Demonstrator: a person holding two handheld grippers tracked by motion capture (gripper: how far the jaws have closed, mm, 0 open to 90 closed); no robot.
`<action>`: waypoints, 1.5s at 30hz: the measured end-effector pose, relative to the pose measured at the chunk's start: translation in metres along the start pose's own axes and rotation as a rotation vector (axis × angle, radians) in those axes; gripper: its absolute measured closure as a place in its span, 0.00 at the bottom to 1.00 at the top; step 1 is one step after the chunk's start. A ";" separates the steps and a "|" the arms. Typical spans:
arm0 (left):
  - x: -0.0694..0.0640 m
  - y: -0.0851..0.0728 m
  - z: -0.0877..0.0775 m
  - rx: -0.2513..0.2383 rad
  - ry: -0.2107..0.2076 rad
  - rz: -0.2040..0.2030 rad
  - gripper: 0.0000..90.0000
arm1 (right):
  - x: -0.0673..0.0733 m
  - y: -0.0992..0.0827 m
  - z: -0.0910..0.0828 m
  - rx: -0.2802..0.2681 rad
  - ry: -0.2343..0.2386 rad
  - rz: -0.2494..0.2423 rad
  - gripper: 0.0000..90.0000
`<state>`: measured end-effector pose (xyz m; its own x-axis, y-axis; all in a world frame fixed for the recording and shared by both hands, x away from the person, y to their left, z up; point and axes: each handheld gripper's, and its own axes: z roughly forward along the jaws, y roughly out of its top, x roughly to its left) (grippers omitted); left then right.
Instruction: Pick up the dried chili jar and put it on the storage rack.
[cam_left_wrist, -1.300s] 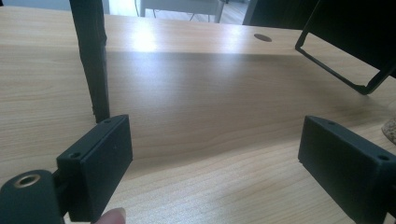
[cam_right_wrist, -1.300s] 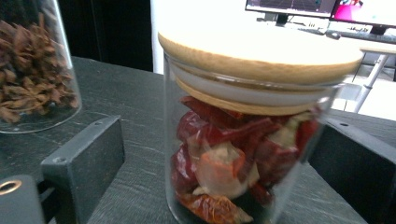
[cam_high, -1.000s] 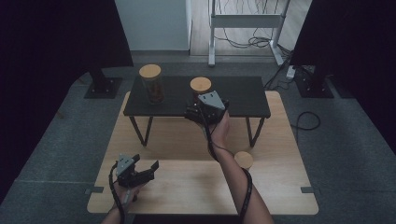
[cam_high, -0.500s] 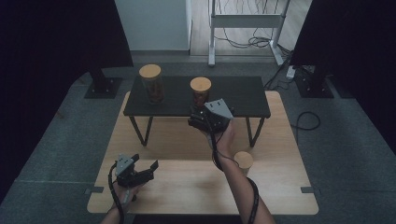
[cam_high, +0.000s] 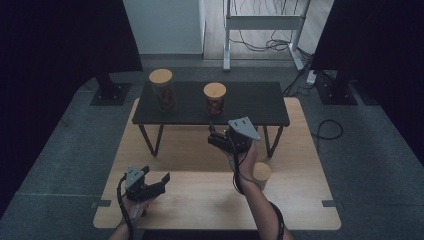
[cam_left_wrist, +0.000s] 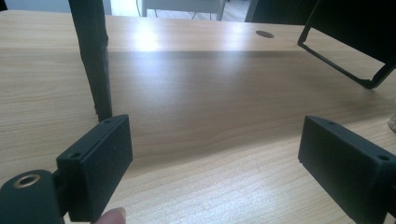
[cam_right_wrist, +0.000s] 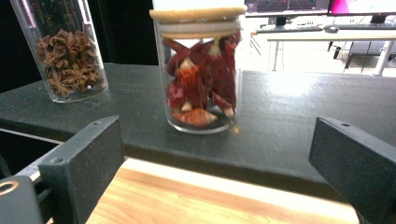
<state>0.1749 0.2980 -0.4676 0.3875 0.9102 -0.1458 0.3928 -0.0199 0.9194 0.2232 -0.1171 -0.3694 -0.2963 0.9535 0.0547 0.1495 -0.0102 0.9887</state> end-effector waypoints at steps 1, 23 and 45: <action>0.000 0.000 0.000 0.000 0.000 0.000 0.11 | -0.001 -0.003 -0.003 -0.003 -0.001 0.003 0.03; -0.002 0.000 0.001 0.004 0.004 0.007 0.10 | -0.007 -0.058 -0.050 -0.005 0.012 0.026 0.04; -0.001 0.001 0.000 -0.009 0.006 0.010 0.10 | -0.006 -0.086 -0.061 0.116 0.026 0.026 0.04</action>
<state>0.1749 0.2972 -0.4662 0.3863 0.9125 -0.1348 0.3817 -0.0251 0.9239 0.1547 -0.1407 -0.4466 -0.3154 0.9451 0.0853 0.2650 0.0014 0.9642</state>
